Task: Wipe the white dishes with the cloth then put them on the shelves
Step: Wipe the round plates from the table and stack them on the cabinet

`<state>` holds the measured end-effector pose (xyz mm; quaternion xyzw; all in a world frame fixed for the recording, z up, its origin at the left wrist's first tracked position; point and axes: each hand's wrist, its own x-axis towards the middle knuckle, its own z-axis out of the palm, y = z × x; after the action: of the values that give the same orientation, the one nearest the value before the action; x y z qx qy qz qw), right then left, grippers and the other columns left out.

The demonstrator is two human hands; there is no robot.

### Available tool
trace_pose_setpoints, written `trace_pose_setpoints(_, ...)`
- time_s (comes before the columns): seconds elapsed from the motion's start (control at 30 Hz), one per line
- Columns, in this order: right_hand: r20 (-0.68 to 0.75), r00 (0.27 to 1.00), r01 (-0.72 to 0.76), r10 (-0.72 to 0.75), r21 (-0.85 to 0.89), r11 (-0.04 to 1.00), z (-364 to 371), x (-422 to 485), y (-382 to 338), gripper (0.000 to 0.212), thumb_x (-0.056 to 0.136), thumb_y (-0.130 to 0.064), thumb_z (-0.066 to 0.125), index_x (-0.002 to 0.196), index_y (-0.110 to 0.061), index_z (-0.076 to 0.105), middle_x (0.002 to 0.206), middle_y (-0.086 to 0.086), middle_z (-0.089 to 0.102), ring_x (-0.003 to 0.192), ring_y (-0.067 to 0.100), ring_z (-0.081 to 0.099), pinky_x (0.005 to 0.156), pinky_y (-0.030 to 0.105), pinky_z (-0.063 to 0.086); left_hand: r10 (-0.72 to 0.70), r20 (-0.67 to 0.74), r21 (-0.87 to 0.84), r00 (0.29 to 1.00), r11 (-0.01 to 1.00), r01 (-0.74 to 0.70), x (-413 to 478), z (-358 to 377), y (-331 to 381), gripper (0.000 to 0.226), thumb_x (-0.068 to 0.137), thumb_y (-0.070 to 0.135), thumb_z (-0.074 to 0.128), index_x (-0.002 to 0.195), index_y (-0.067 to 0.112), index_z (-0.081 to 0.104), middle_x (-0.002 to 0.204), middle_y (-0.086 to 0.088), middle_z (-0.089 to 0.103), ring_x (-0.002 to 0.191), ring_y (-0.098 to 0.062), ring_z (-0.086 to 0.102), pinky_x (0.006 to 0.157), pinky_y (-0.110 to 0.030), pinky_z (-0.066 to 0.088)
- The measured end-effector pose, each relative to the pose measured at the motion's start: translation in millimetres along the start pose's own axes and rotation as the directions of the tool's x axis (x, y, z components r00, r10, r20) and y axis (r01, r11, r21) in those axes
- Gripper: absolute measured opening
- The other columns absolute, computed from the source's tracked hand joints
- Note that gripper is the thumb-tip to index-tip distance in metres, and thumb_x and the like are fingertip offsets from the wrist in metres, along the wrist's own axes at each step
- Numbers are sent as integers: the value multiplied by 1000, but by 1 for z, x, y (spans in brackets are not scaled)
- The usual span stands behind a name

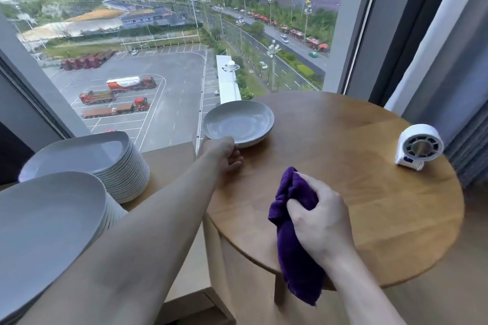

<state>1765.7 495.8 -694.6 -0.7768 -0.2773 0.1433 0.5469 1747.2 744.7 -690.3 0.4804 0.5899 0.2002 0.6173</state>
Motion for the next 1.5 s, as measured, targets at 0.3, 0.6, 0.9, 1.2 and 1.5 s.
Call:
trace_pose_setpoints(0.3,22,999,-31,31,28,999,-5,-15,-11,33,80,-7,64,91,-38,69,95,-12,72,91,6,66,82,23,49,8,11,-158,1000,987,-6,-22,-3,18,16,101,9,51,86,8,58,94,-9,56,82,-22,58,48,-33,55)
trace_pose_setpoints(0.6,36,999,-7,5,48,999,-31,-51,-38,45,79,-5,63,83,-50,63,95,-19,71,89,-4,66,71,7,45,49,-32,-435,998,899,-58,-69,-18,23,48,92,2,68,137,-1,51,125,-25,67,101,-36,71,72,-38,61)
trace_pose_setpoints(0.9,-11,997,80,-80,99,992,-67,-96,-76,48,79,-2,64,87,-48,70,96,-25,71,89,-2,67,75,11,50,188,43,-490,981,860,-143,-147,-67,-18,45,94,5,75,134,1,55,113,-28,72,85,-37,76,65,-43,66)
trace_pose_setpoints(1.2,72,990,121,-124,49,991,-91,-158,-98,35,73,-21,61,100,-40,72,95,-22,73,92,2,66,81,24,50,260,61,-351,964,909,-223,-246,-134,-125,30,105,29,60,104,2,72,77,-12,78,64,-22,76,53,-29,60)
trace_pose_setpoints(1.5,349,925,184,-152,-60,981,-66,-226,-95,44,73,-7,61,95,-45,68,83,-24,71,78,-5,66,60,4,44,210,121,-307,970,938,-164,-326,-230,-191,25,105,24,59,111,8,77,103,-19,79,84,-30,78,67,-37,63)
